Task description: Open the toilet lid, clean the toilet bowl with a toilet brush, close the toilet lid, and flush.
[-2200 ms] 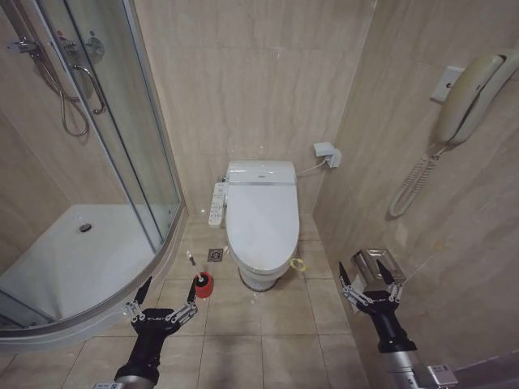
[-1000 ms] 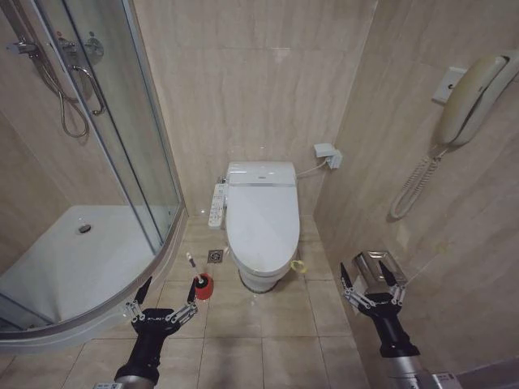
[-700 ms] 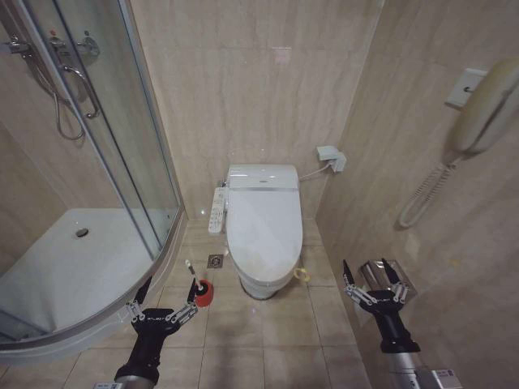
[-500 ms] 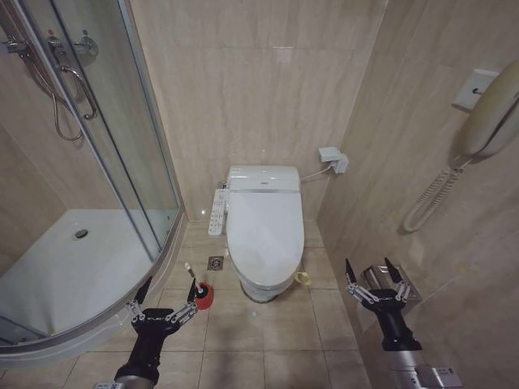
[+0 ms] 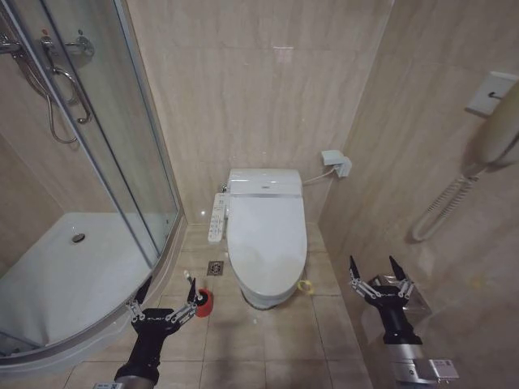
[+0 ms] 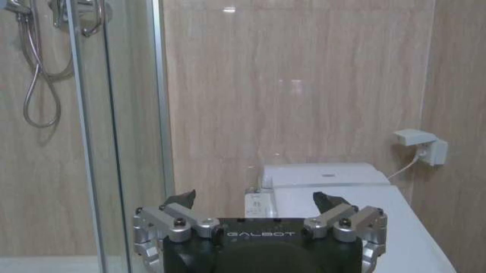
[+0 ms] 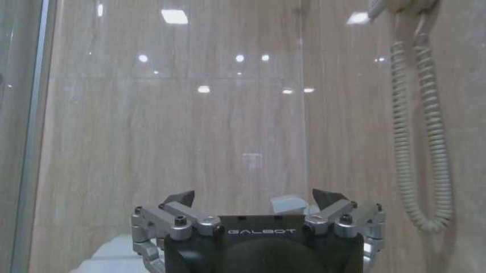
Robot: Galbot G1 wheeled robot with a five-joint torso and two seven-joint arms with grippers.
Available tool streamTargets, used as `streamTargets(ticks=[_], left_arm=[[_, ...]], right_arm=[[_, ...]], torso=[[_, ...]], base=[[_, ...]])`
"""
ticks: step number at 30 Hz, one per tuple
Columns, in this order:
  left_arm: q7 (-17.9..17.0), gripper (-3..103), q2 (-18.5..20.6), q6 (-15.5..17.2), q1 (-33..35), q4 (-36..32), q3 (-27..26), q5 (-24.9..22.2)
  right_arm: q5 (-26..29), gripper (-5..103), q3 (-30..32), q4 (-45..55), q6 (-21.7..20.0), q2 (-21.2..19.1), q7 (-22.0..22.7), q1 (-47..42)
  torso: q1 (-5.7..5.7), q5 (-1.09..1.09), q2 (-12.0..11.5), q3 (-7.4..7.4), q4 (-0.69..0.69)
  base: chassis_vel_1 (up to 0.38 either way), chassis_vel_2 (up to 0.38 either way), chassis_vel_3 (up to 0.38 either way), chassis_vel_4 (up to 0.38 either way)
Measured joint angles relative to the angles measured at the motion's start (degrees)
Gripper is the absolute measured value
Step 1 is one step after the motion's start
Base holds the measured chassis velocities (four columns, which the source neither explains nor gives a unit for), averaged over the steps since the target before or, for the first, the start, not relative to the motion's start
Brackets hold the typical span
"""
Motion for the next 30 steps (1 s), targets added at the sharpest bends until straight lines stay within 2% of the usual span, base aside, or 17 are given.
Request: streamTargets(ticks=[12, 26, 30], left_arm=[[0.0, 100, 0.0, 0.0, 0.01, 0.0, 0.0, 0.0], [0.0, 100, 0.0, 0.0, 0.01, 0.0, 0.0, 0.0], [0.0, 100, 0.0, 0.0, 0.01, 0.0, 0.0, 0.0]], right_arm=[[0.14, 100, 0.58, -1.32, -1.21, -0.78, 1.27, 1.52], [-1.76, 100, 1.04, -3.85, 1.42, -0.98, 1.61, 3.81], [-9.49, 100, 1.73, -5.35, 2.23, -0.88, 1.9, 4.05]], torso=[[-0.09, 0.0, 0.03, -0.03, -0.02], [-0.06, 0.0, 0.02, -0.03, -0.01], [-0.06, 0.0, 0.02, -0.03, -0.01]], base=[[0.005, -0.004, -0.007, 0.003], [-0.038, -0.005, 0.036, 0.012], [0.0, 0.0, 0.0, 0.0]])
